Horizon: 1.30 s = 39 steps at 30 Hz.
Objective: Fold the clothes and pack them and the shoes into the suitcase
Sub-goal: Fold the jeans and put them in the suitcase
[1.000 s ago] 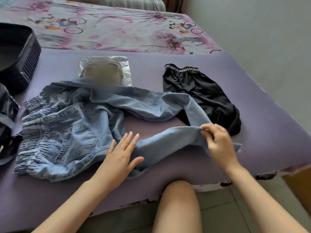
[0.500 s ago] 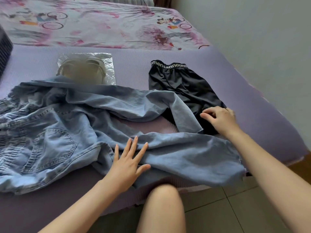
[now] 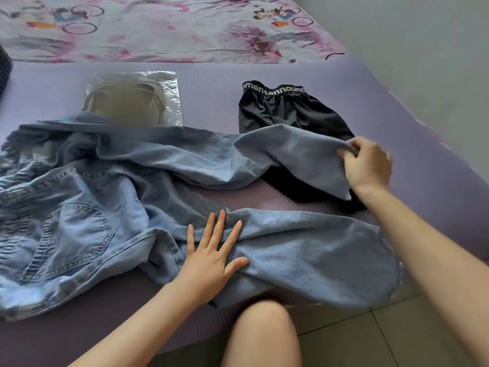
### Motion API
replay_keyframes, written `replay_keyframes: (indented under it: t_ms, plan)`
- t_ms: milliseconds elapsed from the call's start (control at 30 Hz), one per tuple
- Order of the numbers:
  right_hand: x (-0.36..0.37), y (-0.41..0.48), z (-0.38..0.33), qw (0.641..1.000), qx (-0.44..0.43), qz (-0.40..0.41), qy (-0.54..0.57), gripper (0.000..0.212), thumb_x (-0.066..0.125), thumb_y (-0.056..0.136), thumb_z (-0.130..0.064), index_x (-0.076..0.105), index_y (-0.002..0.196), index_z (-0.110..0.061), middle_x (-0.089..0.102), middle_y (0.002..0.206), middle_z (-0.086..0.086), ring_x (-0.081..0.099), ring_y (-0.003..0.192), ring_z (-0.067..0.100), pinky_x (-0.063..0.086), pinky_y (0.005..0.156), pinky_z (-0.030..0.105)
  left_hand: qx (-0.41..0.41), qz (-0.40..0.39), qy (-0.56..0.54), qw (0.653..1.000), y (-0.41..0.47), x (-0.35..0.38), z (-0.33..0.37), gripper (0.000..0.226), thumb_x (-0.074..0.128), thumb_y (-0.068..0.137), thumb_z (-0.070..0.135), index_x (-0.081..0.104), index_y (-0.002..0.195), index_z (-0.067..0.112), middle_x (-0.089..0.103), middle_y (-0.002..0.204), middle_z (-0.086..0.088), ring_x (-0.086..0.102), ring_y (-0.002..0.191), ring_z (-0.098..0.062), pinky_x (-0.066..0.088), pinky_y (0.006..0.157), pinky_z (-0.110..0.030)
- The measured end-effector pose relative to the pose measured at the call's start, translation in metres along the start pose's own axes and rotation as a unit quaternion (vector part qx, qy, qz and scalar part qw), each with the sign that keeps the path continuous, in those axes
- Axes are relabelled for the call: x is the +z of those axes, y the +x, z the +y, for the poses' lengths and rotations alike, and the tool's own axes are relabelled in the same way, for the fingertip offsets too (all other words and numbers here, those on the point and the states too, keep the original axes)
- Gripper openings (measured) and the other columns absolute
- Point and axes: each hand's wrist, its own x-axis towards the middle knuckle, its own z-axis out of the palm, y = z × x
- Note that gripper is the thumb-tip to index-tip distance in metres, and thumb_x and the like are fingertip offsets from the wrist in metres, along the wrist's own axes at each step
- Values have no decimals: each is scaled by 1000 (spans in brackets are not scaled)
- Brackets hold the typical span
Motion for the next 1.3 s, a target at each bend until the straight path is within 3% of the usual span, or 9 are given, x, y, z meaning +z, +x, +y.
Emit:
replay_keyframes:
  t_ms: [100,267,500,633,800,967,1067,1167,1300]
  plan:
    - [-22,77,-4,996,17,66,-54,28,48,92,-14,64,115,-11,62,116,22,48,117,40,31,101,39,-6,29,3,1000,1,8,-3,66,0,90,70,-3,148,39,0,158,-4,-11,142,-15,-15,108,-46]
    - [-6,111,-12,996,45,-27,-68,51,45,90,-3,43,140,-13,37,146,15,28,134,39,28,108,40,-8,45,-19,999,1,5,-1,70,-15,77,77,-20,140,48,-24,154,3,-30,137,-8,-24,106,-44]
    - [35,-62,1,972,-182,-126,83,25,70,84,-21,70,107,-12,64,108,7,48,105,28,34,95,33,-13,-22,-68,997,1,-17,0,95,-32,48,84,-23,136,48,-32,150,10,-38,132,-6,-23,109,-44]
    - [29,-115,48,981,-99,-161,53,32,72,79,-34,68,104,-16,60,100,0,41,101,19,34,91,28,-29,4,-3,1000,-4,-45,-11,107,-28,50,83,-12,146,38,-15,157,5,-32,133,-6,-19,110,-40]
    - [18,-100,47,990,-77,-89,72,19,71,82,-30,69,83,-11,62,77,1,49,91,24,28,93,31,-140,-9,80,987,-28,-66,-42,71,16,91,63,-9,149,29,-11,158,-3,-20,143,-18,-6,114,-49]
    - [-12,-27,26,989,-129,23,-69,28,65,84,-36,71,93,-10,64,74,23,55,80,40,30,84,40,-138,-37,-15,990,-58,-53,-58,94,5,71,83,4,149,31,-9,158,6,-14,143,-9,16,116,-43]
    - [-15,10,13,979,-150,8,-140,27,68,84,-29,71,99,-7,64,93,25,49,98,41,24,94,39,-98,-37,-1,994,-76,-37,-48,110,-19,53,88,-2,146,32,-12,152,12,-10,141,-7,22,114,-45]
    - [1,14,15,968,-127,-105,-188,33,69,83,-23,67,115,-13,52,128,17,32,124,36,11,113,40,-67,-7,49,997,-88,-21,-45,82,22,78,65,41,139,14,43,144,-7,36,134,-20,55,83,-47]
    - [22,-41,11,974,-167,-90,-122,48,66,85,-20,55,131,-12,36,148,15,24,130,32,9,112,44,-31,49,61,996,-95,-17,-51,66,31,80,54,55,128,16,58,131,-6,58,117,-20,56,73,-38]
